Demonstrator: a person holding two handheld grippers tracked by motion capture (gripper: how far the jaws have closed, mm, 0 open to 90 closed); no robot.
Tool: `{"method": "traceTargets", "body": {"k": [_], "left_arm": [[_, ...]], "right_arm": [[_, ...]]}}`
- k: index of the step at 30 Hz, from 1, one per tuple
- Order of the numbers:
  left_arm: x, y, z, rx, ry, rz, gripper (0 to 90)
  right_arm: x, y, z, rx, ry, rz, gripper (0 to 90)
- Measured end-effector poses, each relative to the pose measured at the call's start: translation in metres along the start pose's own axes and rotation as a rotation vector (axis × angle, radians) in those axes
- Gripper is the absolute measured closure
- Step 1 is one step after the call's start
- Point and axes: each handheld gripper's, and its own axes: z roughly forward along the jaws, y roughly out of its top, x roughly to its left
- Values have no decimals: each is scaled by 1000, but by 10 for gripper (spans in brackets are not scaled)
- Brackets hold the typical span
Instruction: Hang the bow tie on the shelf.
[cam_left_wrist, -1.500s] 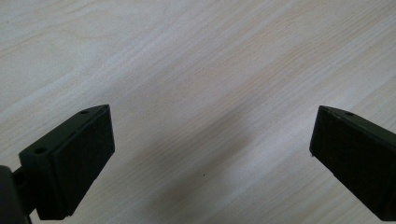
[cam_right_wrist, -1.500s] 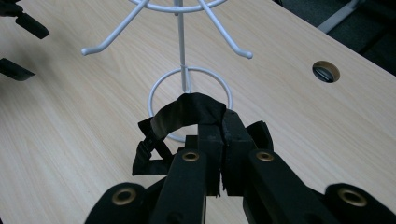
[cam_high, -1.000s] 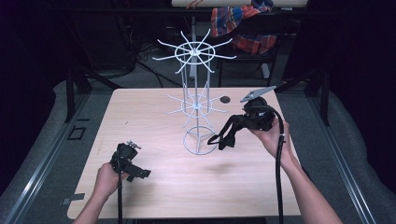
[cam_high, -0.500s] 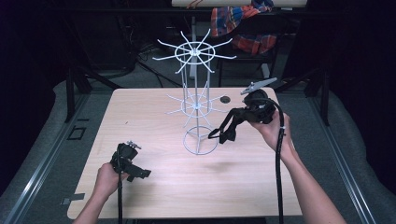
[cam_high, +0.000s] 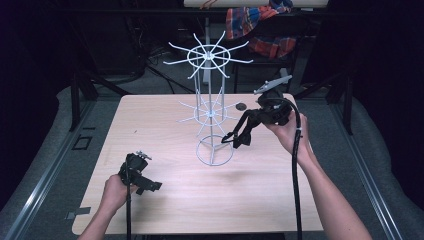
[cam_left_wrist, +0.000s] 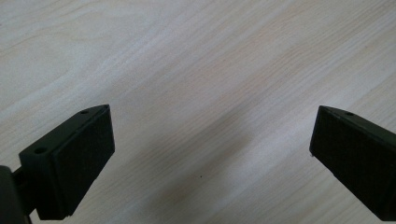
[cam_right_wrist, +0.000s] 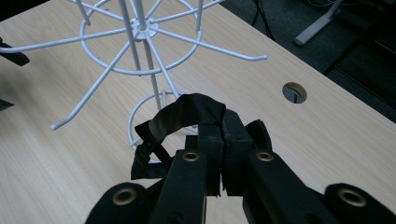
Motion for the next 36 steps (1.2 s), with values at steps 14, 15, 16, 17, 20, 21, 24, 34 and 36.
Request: {"method": "traceTargets", "body": {"k": [14,15,16,17,20,21,24,34,36], "left_arm": [[0,0,0,1,-3,-2,1],[0,0,0,3,-4,-3,1],[0,0,0,2,-4,-2,1],[0,0,0,2,-4,-2,1],[0,0,0,2,-3,-2,1],[0,0,0,2,-3,-1,1],[0,0,0,3,-2,-2,1],[1,0,0,5,2,-1,1],[0,0,0,3,2,-1,1]], "right_arm": [[-10,3,17,17,20,38,889],[-10,3,17,17,20,38,889],[-12,1,21,14,30,50,889],[-12,1,21,14,30,50,889],[-15,-1,26,20,37,66,889],[-15,-2,27,18,42,72,889],[-17,-6,31,20,39,82,889],[-19,-13,39,26,50,88,889],[-17,-14,42,23,46,96,889]]}}
